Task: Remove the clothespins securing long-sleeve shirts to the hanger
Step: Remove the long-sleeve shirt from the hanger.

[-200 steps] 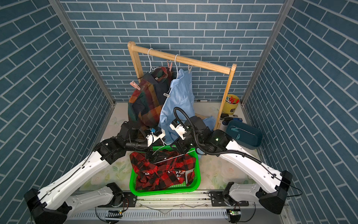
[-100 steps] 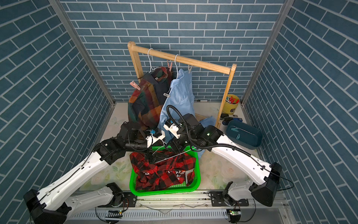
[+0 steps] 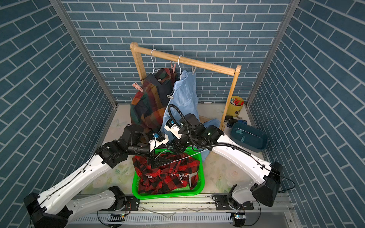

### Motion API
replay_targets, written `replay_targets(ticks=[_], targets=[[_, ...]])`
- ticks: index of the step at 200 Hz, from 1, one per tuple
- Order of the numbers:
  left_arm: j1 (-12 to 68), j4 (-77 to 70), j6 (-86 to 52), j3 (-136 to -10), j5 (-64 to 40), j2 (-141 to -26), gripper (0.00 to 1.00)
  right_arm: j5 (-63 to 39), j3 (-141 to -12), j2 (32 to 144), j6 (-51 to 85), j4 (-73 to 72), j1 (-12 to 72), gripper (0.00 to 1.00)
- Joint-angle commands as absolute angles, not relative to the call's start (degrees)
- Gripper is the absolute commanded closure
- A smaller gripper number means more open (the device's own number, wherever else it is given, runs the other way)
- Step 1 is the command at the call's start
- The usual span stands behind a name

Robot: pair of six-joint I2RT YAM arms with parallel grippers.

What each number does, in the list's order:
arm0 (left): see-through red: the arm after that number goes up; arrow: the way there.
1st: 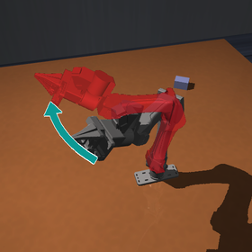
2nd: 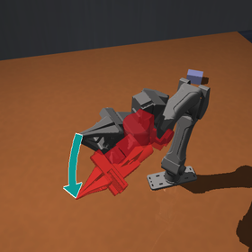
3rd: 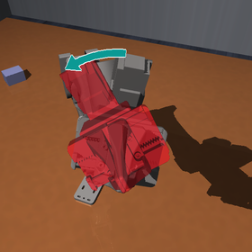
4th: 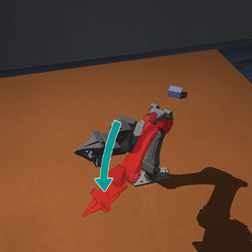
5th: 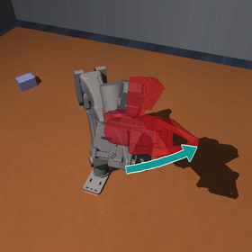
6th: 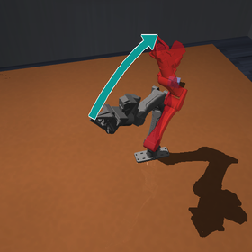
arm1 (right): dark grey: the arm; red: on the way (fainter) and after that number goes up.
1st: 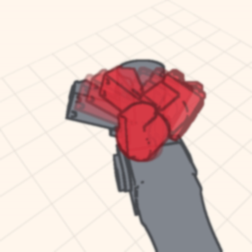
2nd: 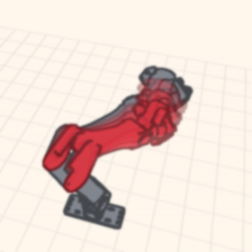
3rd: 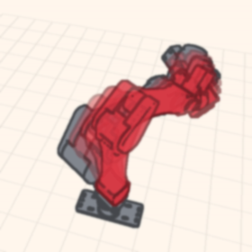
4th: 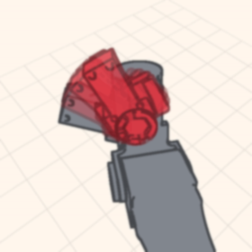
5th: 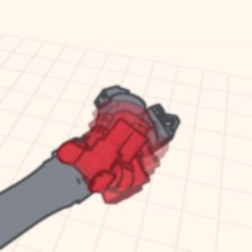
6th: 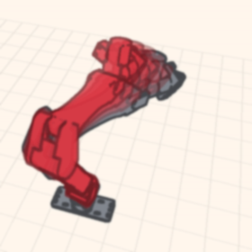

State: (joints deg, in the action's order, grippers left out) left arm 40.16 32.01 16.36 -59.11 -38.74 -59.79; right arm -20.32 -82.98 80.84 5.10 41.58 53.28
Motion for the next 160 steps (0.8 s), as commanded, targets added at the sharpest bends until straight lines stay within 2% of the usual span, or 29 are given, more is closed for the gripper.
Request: replay_targets(ticks=[1,80,119,160], targets=[[40.4,33.6,17.1,-59.4,-39.3,-59.2,0.00,-22.5,-84.5,82.4,0.3,42.1,53.0,0.38],[40.4,34.2,17.4,-60.0,-37.8,-59.7,0.00,-29.8,-83.7,85.7,0.6,41.9,53.0,0.50],[40.4,33.8,17.2,-60.3,-38.1,-60.0,0.00,-31.4,-82.8,86.4,1.4,41.1,53.0,0.63],[40.4,33.8,17.1,-60.7,-38.1,-60.4,0.00,-32.7,-82.3,87.4,2.1,40.0,53.1,0.69]])
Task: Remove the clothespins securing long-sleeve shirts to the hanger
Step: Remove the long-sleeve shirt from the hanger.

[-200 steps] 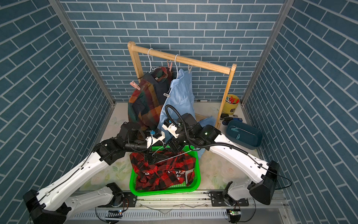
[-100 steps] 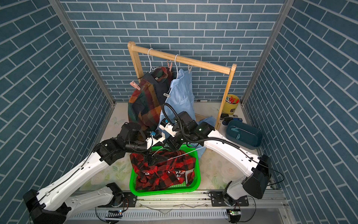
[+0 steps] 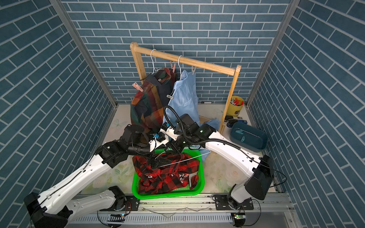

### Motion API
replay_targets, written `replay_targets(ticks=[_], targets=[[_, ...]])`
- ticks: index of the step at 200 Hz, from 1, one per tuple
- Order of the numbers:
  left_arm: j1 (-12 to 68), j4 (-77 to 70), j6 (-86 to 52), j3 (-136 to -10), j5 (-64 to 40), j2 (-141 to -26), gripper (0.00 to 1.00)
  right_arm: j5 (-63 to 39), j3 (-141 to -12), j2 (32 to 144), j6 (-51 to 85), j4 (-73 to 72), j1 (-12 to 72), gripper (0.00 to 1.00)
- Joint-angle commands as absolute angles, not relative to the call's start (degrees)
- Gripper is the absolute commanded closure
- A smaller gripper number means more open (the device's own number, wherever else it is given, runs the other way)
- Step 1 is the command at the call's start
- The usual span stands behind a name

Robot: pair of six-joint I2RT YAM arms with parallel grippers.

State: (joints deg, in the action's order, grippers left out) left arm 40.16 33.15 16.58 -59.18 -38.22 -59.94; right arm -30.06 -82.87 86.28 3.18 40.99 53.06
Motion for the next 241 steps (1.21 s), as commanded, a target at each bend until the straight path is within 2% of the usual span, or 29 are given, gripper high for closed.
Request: replay_targets(ticks=[1,39,77,138,241], targets=[[40.4,33.8,17.1,-60.7,-38.1,-60.5,0.00,-32.6,-82.3,87.4,2.1,40.1,53.1,0.69],[40.4,33.6,17.1,-61.0,-38.1,-60.7,0.00,-33.4,-82.6,87.9,2.2,40.3,53.1,0.79],[40.4,33.2,16.8,-60.9,-37.4,-61.1,0.00,-34.2,-82.6,87.4,2.7,40.7,53.2,1.00],[40.6,33.1,17.2,-60.6,-35.9,-62.7,0.00,-34.4,-80.2,84.4,6.6,36.7,53.0,1.00],[44.4,16.9,18.0,-49.7,-19.4,-58.2,0.00,-40.9,-75.6,80.1,18.6,23.1,49.1,1.00]])
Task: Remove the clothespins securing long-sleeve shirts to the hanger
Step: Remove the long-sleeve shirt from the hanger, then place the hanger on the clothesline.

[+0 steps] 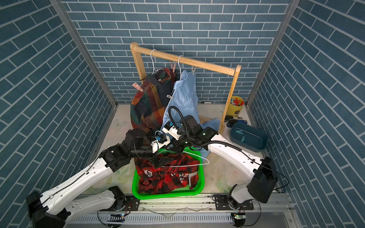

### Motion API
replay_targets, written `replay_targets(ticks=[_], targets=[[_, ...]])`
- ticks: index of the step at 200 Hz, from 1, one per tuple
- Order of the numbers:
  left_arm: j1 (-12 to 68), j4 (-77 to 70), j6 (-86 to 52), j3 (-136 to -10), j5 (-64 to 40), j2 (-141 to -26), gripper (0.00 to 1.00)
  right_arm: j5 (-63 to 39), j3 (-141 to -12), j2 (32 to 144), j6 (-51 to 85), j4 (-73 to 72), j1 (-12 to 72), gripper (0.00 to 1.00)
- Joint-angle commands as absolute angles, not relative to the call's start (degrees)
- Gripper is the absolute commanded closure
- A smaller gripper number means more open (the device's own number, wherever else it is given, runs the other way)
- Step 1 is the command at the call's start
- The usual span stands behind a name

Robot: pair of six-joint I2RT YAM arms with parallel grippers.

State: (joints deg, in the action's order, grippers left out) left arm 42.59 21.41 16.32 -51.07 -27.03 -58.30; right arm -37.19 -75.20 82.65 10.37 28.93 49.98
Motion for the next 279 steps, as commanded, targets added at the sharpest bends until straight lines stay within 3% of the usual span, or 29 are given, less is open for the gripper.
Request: replay_targets(ticks=[1,72,136,217,279], targets=[[44.4,16.9,18.1,-49.7,-19.3,-58.2,0.00,-41.0,-75.6,80.1,18.6,23.0,49.0,1.00],[44.5,15.8,17.4,-48.5,-13.6,-55.2,0.00,-36.6,-74.9,78.6,18.6,25.6,48.9,1.00],[39.2,16.9,11.4,-44.7,-9.5,-42.6,0.00,-24.8,-73.7,69.8,17.3,37.1,48.2,1.00],[36.4,18.6,1.5,-46.0,-4.9,-40.8,0.00,7.8,-84.5,58.8,19.1,52.0,48.2,1.00],[36.2,20.3,-4.9,-48.1,-0.4,-43.1,0.00,28.9,-102.0,68.4,14.8,51.9,48.4,1.00]])
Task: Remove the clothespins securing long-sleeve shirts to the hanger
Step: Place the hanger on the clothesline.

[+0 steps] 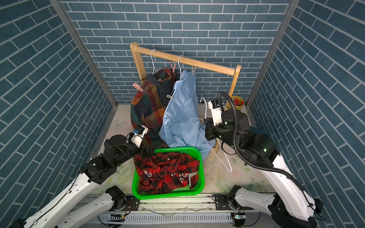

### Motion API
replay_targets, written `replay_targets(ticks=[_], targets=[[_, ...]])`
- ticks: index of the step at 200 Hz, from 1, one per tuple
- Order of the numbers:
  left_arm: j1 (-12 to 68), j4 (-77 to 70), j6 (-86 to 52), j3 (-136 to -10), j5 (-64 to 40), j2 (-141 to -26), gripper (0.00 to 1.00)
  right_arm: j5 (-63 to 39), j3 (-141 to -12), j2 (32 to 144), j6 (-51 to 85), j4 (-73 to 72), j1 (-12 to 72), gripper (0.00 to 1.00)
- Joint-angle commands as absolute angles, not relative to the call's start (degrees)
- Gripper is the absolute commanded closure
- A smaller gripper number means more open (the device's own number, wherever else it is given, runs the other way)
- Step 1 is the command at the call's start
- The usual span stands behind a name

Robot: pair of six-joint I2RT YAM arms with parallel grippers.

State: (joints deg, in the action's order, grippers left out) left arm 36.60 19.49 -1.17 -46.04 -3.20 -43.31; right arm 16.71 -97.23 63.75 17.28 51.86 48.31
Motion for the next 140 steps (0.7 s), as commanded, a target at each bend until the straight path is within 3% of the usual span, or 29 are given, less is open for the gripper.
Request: replay_targets(ticks=[1,67,140], targets=[[36.2,20.4,-4.9,-48.1,-0.4,-43.1,0.00,29.2,-102.2,68.6,14.7,51.7,48.4,1.00],[36.2,24.6,-7.5,-49.1,-5.9,-45.3,0.00,40.4,-122.1,83.6,9.8,49.1,48.4,1.00],[36.2,23.5,-5.5,-44.8,-6.0,-43.9,0.00,37.7,-146.7,97.8,10.6,55.8,43.9,1.00]])
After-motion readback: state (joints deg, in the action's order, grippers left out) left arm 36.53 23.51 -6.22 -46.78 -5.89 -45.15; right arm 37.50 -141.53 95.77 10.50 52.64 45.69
